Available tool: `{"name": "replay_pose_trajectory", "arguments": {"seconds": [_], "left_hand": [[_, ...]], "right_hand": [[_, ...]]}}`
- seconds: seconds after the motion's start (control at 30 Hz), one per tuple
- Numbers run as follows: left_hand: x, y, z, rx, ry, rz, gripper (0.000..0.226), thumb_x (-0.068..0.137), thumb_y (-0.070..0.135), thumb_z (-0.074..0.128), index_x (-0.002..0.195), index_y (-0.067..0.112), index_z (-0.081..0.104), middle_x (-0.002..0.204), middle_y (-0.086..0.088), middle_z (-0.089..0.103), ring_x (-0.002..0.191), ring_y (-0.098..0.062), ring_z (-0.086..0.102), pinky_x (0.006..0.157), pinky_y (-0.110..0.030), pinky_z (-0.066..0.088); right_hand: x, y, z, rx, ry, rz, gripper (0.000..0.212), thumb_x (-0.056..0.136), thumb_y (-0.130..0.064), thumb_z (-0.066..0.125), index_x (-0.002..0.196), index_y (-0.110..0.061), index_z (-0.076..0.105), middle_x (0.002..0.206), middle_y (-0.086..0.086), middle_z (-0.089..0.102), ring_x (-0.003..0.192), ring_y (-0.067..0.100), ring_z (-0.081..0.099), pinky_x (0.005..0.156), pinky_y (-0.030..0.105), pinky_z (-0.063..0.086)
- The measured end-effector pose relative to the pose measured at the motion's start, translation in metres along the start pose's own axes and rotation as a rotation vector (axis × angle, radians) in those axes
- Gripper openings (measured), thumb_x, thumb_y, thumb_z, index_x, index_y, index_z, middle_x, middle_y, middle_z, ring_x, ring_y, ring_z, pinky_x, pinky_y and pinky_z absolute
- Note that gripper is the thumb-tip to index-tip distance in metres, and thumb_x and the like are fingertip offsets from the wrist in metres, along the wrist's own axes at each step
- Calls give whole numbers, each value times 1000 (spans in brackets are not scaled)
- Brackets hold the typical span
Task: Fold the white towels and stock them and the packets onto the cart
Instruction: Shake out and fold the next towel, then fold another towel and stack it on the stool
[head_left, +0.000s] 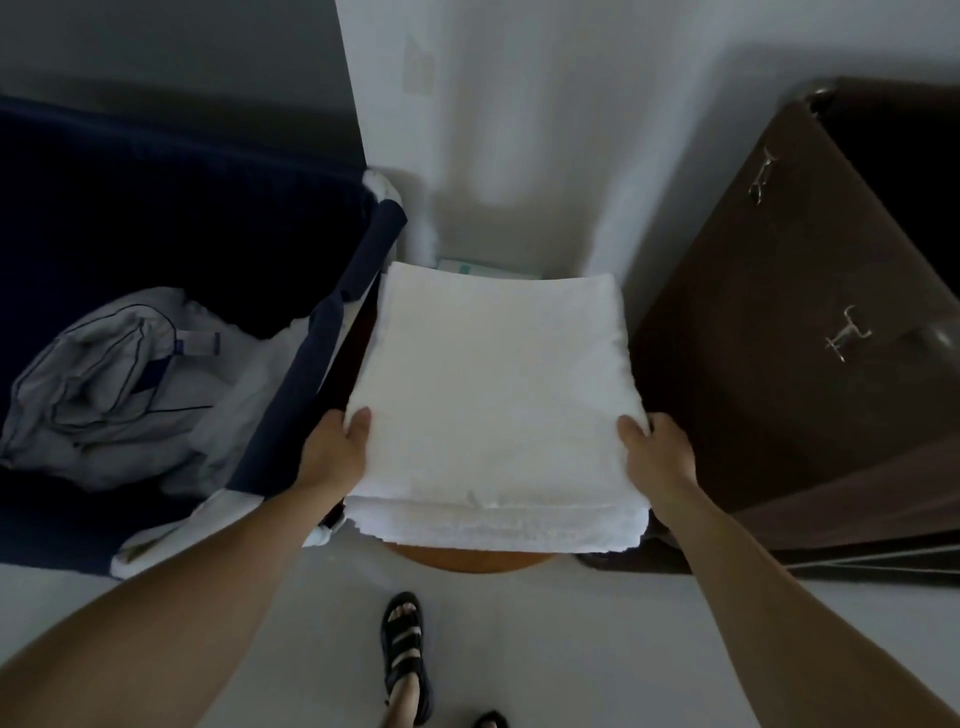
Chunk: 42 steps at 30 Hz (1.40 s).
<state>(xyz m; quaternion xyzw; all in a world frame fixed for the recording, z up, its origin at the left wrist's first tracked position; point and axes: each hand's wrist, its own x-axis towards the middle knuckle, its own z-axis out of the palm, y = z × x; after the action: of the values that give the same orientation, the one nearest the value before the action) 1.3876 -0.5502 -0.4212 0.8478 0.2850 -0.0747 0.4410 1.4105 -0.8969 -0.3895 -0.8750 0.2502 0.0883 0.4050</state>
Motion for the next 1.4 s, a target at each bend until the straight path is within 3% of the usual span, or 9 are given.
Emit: {"name": "replay_pose_trajectory", "arguments": {"seconds": [0.13,0.2,0.27,0.37,0.43,0.63,0.93,1.2,1.4], "left_hand": [[-4,-16,17,152,-21,-77,48,103,43,39,130,3,40,124,-21,54,101,-36,56,80,-39,43],[-10,-15,23,380,109,121,57,101,40,43,145,6,28,143,-21,41,122,-39,48,92,-45,44],[-15,-12,29,654,138,414,75,100,47,39,156,12,3,162,-14,10,147,-35,18,115,-47,27],[-16,-16,41,818,-83,519,77,99,57,13,152,16,-22,160,-7,-29,148,-23,-26,121,-40,-8],[-15,-23,45,821,-199,468,77,98,59,9,153,15,-22,161,-5,-29,146,-19,-29,119,-36,-14],[-12,-6,22,875,-329,434,76,101,59,14,154,18,-20,160,-4,-30,148,-19,-26,122,-40,-9],[5,51,-80,696,52,613,71,102,52,25,158,17,-1,166,-3,-5,152,-20,-8,123,-40,-1],[128,-9,-217,609,156,393,70,101,51,31,158,16,8,166,-2,2,152,-20,-4,124,-44,4],[257,-76,-278,609,86,285,71,100,50,32,157,15,8,165,-6,7,152,-24,2,123,-46,9]], "right_hand": [[-12,21,20,-263,30,11,46,101,-38,48,138,-12,42,129,15,59,111,39,59,90,44,49],[-18,16,25,-396,164,-133,53,99,-34,52,146,-15,35,143,10,47,124,35,50,98,46,42],[-23,9,26,-555,252,-360,64,100,-41,49,154,-17,25,157,9,30,141,32,31,109,47,33],[-25,17,35,-807,40,-445,71,98,-62,9,159,-27,2,168,2,-6,154,26,-5,121,48,12],[-22,31,43,-851,-117,-370,79,90,-68,-7,159,-29,-8,165,-3,-21,152,22,-18,124,51,6],[-21,15,41,-915,-139,-340,75,95,-64,0,158,-25,-14,163,1,-26,150,26,-24,123,55,0],[-65,-116,82,-791,-120,-659,89,77,-73,-23,155,-30,-20,160,-2,-33,147,23,-32,123,51,-7],[-79,-280,211,-655,-205,-888,71,101,-62,20,159,-29,-2,166,0,-16,151,20,-22,123,45,-3],[-42,-340,370,-727,-403,-723,78,100,-55,40,160,-23,1,167,3,-12,152,26,-15,122,52,11]]}}
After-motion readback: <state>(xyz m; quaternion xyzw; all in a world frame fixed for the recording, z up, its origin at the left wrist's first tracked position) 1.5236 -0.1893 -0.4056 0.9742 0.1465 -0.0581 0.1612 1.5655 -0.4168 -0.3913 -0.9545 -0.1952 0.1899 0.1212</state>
